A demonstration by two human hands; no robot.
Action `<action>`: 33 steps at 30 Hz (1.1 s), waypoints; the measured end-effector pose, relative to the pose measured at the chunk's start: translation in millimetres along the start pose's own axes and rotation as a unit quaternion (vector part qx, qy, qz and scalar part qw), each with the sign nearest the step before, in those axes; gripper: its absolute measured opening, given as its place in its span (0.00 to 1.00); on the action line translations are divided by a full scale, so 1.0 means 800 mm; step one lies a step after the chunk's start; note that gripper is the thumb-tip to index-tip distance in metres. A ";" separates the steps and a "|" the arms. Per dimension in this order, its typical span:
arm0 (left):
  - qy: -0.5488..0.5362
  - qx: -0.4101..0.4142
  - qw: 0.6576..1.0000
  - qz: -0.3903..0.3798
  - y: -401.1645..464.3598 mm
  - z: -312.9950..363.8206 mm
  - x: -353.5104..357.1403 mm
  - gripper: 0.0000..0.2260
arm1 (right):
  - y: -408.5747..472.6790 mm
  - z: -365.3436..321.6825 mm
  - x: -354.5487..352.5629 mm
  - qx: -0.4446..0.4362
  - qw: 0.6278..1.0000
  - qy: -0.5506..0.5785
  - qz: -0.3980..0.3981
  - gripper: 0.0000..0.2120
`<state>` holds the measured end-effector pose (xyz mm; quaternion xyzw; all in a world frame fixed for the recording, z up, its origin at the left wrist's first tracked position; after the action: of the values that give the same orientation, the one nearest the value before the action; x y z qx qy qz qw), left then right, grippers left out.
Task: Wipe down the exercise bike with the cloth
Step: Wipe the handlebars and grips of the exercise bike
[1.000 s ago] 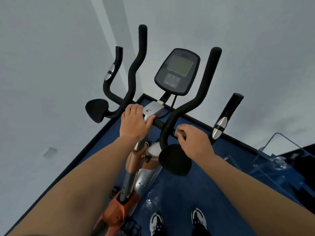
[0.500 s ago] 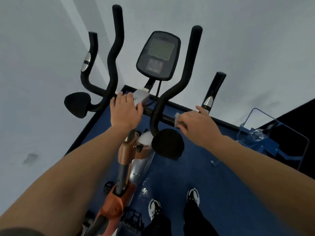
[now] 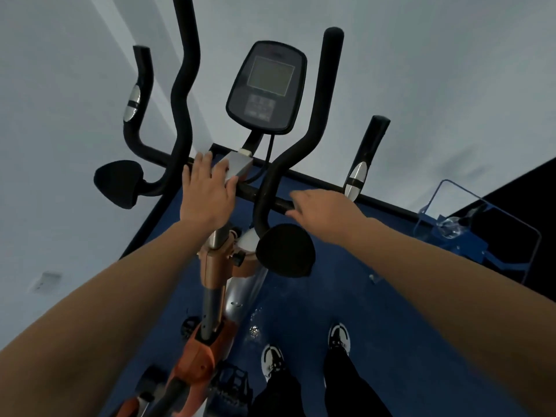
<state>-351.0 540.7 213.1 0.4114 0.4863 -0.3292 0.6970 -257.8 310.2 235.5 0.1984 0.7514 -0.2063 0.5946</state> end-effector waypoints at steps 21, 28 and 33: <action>0.030 0.095 0.994 -0.037 -0.123 0.151 -0.024 0.30 | -0.007 0.088 -0.038 -0.123 0.942 -0.173 0.261 0.23; -0.013 0.075 0.997 0.026 -0.129 0.138 -0.008 0.21 | -0.006 -0.015 0.000 0.013 0.993 0.008 0.113 0.23; -0.021 0.025 0.990 0.141 -0.144 0.137 0.005 0.16 | 0.033 -0.021 -0.004 0.105 0.982 0.156 -0.004 0.16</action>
<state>-404.4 391.2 200.7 0.4862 0.4002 -0.2487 0.7359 -256.1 341.4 240.4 0.2865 0.8097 -0.2530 0.4453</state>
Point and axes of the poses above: each hand's wrist, its own y-axis towards the middle knuckle, its own x-axis out of the palm, z = x × y, the point moved 2 cm from there along y, towards the middle knuckle, and after that the axes turned 7 degrees about z, right-handed, at the moved point
